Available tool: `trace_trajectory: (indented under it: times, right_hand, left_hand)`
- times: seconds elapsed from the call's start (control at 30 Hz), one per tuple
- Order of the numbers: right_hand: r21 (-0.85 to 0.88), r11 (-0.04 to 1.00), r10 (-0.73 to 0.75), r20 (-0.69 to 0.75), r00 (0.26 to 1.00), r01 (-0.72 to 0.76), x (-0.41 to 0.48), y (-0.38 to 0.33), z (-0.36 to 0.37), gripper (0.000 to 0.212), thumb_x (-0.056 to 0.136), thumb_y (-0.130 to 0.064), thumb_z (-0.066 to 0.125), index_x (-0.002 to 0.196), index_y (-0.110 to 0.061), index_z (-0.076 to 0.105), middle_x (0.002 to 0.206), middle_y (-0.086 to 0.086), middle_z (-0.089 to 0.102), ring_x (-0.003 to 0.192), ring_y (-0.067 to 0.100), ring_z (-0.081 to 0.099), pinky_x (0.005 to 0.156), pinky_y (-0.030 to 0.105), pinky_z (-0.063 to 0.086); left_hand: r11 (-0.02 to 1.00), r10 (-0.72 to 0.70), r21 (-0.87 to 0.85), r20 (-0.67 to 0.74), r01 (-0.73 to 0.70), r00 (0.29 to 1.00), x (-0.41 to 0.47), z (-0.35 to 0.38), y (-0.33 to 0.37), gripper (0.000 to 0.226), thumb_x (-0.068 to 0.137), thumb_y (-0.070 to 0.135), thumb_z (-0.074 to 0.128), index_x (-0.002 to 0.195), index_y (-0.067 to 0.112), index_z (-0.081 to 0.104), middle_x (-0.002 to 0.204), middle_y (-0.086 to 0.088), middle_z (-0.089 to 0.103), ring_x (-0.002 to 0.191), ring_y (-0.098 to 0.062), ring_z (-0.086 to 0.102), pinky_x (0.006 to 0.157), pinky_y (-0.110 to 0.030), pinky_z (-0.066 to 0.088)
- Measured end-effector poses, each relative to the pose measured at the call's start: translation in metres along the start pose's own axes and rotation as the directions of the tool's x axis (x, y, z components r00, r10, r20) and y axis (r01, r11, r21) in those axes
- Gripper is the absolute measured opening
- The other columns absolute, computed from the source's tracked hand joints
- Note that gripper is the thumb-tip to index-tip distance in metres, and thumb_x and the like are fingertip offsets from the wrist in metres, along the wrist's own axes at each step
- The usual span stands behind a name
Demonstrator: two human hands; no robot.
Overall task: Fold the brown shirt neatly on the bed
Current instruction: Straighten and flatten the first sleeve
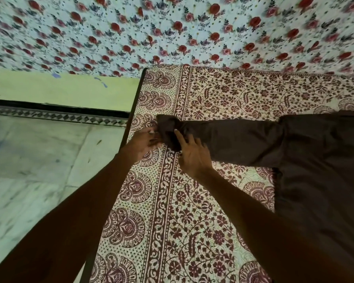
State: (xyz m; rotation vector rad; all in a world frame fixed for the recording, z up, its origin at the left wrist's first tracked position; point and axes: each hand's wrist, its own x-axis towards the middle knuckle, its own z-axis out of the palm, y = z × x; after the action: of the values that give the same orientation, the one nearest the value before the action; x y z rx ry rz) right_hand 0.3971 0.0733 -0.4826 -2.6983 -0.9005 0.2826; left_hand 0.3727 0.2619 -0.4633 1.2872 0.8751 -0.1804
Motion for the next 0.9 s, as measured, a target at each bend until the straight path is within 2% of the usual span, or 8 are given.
trace_trajectory:
  times: [0.2,0.33,0.47,0.53,0.63,0.73,0.8,0.9]
  right_hand:
    - [0.415,0.899,0.235,-0.185,0.954,-0.141,0.02,-0.006,0.002,0.039,0.092,-0.02,0.058,0.13,-0.022,0.053,0.106,0.007,0.071,0.093,0.028,0.068,0.079,0.037,0.056]
    - [0.754,0.619,0.38,-0.042,0.924,-0.221,0.021,0.001,0.0,0.032,0.099,-0.025,0.047,0.129,-0.021,0.058,0.112,0.003,0.068,0.095,0.018,0.065,0.079,0.024,0.054]
    - [0.922,0.276,0.444,0.13,0.886,-0.273,0.016,0.006,0.001,0.033,0.1,-0.033,0.046,0.128,-0.023,0.059,0.118,0.007,0.066,0.108,0.024,0.063,0.091,0.048,0.055]
    - [0.902,0.342,0.426,0.102,0.899,-0.265,0.014,0.009,0.001,0.036,0.1,-0.039,0.044,0.13,-0.023,0.057,0.113,0.009,0.068,0.102,0.025,0.066,0.088,0.049,0.056]
    - [0.705,0.697,0.202,-0.016,0.979,-0.132,0.013,0.011,0.001,0.04,0.098,-0.033,0.05,0.138,-0.029,0.05,0.103,0.008,0.068,0.088,0.021,0.065,0.078,0.04,0.056]
    - [0.275,0.96,-0.05,0.001,0.999,0.048,0.015,0.005,0.006,0.064,0.09,-0.02,0.06,0.148,-0.03,0.034,0.133,0.01,0.051,0.118,0.03,0.05,0.094,0.047,0.049]
    - [0.06,0.996,-0.07,0.091,0.993,0.064,0.014,-0.003,0.008,0.077,0.084,-0.019,0.063,0.151,-0.031,0.024,0.146,0.006,0.039,0.13,0.031,0.038,0.104,0.053,0.038]
    - [-0.059,0.998,-0.007,0.129,0.992,0.014,0.012,-0.006,0.018,0.068,0.089,-0.027,0.057,0.15,-0.028,0.025,0.151,0.004,0.034,0.139,0.03,0.028,0.11,0.054,0.029]
  left_hand:
    - [0.96,0.099,0.254,0.082,-0.117,0.992,0.003,0.016,-0.001,0.042,0.084,0.015,0.071,0.123,0.011,0.056,0.107,-0.009,0.067,0.096,-0.022,0.063,0.074,-0.032,0.051]
    - [0.994,-0.062,0.096,0.149,0.048,0.987,0.006,0.027,-0.001,0.054,0.089,0.051,0.059,0.127,0.014,0.052,0.123,-0.013,0.062,0.113,-0.028,0.057,0.096,-0.046,0.049]
    - [0.965,-0.22,-0.08,0.266,0.249,0.939,0.005,0.031,0.001,0.06,0.086,0.059,0.057,0.125,0.014,0.052,0.123,-0.019,0.06,0.115,-0.036,0.058,0.098,-0.052,0.049]
    - [0.967,-0.163,-0.167,0.169,0.191,0.972,0.003,0.032,0.002,0.044,0.087,0.036,0.067,0.12,0.01,0.054,0.124,-0.02,0.061,0.11,-0.034,0.061,0.091,-0.046,0.054]
    - [0.966,-0.042,-0.258,-0.168,-0.003,0.985,0.006,0.02,0.007,0.044,0.085,0.014,0.07,0.125,0.01,0.055,0.117,-0.014,0.065,0.094,-0.027,0.066,0.076,-0.039,0.059]
    - [0.962,0.274,0.13,-0.489,-0.241,0.828,0.012,-0.015,0.016,0.043,0.084,0.011,0.07,0.125,0.01,0.056,0.117,-0.01,0.064,0.101,-0.028,0.064,0.087,-0.045,0.056]
    - [0.904,0.407,0.361,-0.568,-0.228,0.715,0.015,-0.042,0.015,0.04,0.083,0.011,0.069,0.121,0.01,0.057,0.122,-0.014,0.064,0.11,-0.029,0.062,0.095,-0.04,0.052]
    - [0.891,0.399,0.427,-0.579,-0.152,0.711,0.023,-0.074,0.005,0.044,0.085,0.009,0.067,0.125,0.009,0.051,0.126,-0.019,0.06,0.115,-0.033,0.059,0.096,-0.039,0.049]
